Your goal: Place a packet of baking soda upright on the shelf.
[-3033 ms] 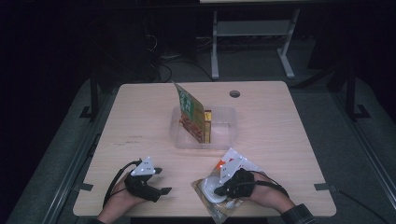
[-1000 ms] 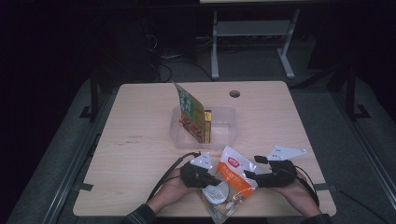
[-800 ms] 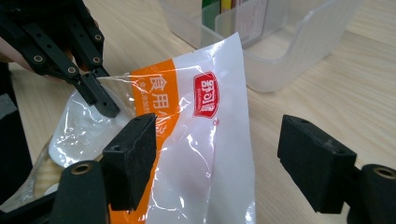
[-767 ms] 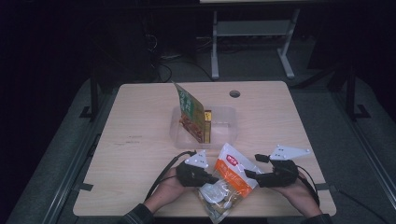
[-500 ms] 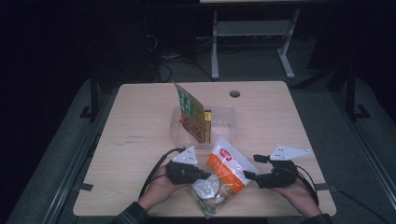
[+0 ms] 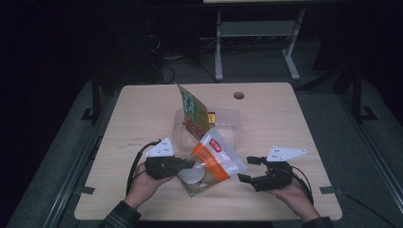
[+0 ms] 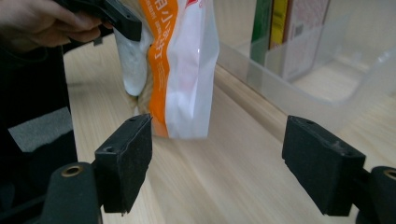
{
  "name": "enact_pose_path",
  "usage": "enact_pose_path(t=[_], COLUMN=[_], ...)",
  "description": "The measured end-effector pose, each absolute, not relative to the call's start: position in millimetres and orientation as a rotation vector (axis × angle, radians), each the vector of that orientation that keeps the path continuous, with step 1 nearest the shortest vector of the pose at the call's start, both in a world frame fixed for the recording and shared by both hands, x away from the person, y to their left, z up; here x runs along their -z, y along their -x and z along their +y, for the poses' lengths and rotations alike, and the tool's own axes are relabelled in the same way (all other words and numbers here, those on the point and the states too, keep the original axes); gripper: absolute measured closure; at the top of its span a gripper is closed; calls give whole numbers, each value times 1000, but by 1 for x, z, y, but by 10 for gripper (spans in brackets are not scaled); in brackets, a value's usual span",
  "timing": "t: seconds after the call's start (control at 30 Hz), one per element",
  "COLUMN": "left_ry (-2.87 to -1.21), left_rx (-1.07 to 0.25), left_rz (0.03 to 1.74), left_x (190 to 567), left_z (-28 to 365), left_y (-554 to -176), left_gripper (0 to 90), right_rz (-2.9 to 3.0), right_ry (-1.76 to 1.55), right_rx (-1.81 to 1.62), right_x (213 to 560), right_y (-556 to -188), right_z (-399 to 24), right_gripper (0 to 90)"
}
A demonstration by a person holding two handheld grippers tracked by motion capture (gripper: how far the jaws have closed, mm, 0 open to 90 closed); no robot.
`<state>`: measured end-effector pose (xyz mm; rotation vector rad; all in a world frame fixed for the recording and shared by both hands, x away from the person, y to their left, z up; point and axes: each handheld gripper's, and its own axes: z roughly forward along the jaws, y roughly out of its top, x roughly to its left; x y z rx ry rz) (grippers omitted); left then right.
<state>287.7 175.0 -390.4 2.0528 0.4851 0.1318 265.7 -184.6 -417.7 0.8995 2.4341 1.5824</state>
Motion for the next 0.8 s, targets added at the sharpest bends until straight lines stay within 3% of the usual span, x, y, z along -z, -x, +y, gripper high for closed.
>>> enact_pose_path(t=[0.4, 0.57, 0.8], left_ry=[-1979, -1950, -1935], left_rx=[-205, -212, -222], left_rz=[534, 557, 570], left_x=[375, 373, 371], left_z=[195, 203, 205], left_y=[-292, -294, -295], left_gripper=[896, 896, 895], right_rz=[2407, 2390, 2404], right_ry=[-787, -776, -753], right_rx=[-1747, -1811, -1887], right_x=[414, 412, 415], right_y=[-297, -309, -319], right_z=[-147, -133, -116], right_gripper=[245, 325, 531])
